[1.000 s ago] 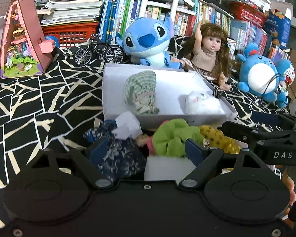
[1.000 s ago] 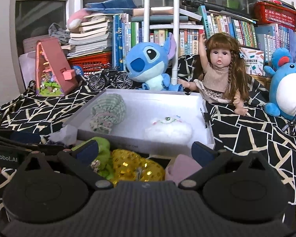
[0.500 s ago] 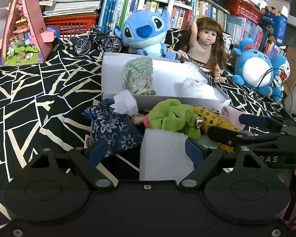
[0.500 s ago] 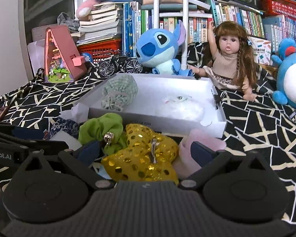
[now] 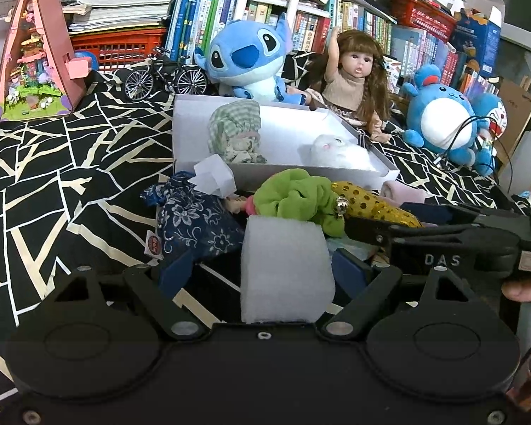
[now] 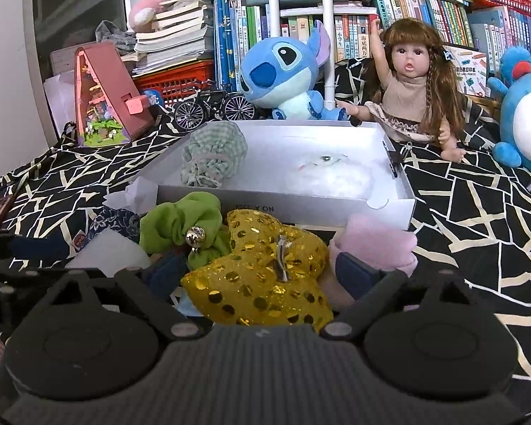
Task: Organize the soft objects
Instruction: 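Grasp the gold sequin pillow with right tool while left tool grasps the white foam sponge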
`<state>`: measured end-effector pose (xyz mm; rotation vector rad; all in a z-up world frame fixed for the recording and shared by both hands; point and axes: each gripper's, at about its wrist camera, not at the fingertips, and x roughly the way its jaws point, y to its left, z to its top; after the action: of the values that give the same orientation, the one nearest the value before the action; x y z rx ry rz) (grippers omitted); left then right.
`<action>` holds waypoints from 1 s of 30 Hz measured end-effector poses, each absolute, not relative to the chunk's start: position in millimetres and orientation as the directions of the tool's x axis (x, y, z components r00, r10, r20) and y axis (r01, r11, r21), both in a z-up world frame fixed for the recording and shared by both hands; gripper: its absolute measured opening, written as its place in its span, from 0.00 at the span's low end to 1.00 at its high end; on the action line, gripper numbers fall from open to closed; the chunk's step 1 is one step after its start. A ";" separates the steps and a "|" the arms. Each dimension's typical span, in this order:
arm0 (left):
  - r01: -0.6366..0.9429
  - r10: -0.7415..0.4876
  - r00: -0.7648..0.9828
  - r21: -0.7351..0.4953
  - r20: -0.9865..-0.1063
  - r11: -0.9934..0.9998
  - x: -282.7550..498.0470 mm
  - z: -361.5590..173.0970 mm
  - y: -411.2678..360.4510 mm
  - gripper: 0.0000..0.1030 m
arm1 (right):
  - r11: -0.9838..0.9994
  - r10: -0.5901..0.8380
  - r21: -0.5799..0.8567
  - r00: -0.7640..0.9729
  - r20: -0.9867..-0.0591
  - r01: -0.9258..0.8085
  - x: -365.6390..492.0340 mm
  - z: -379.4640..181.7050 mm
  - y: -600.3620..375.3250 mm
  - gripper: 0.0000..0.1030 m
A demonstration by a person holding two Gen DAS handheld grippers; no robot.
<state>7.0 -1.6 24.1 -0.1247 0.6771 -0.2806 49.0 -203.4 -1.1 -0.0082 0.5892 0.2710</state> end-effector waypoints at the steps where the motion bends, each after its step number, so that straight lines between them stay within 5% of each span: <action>1: 0.219 -0.298 0.743 -0.204 -0.599 0.954 6.3 23.9 -1.8 0.83 | 0.964 0.251 0.070 0.796 -0.550 -0.255 49.2 -1.0 -203.1 0.91; 13: 0.221 -0.286 0.749 -0.182 -0.598 0.958 2.7 14.1 -10.1 0.83 | 0.967 0.246 0.089 0.788 -0.564 -0.239 49.3 -6.9 -203.0 0.76; 24: 0.234 -0.270 0.764 -0.139 -0.586 0.962 2.1 8.7 -20.1 0.83 | 0.970 0.239 0.116 0.783 -0.574 -0.212 50.6 -10.9 -207.3 0.73; 30: 0.243 -0.277 0.763 -0.137 -0.584 0.960 1.9 6.8 -22.4 0.74 | 0.970 0.240 0.115 0.783 -0.574 -0.213 51.0 -12.0 -207.7 0.73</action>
<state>1.9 -22.4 6.8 -0.0542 0.6435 -0.2828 51.0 -207.7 -12.0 0.0442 0.6248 0.2445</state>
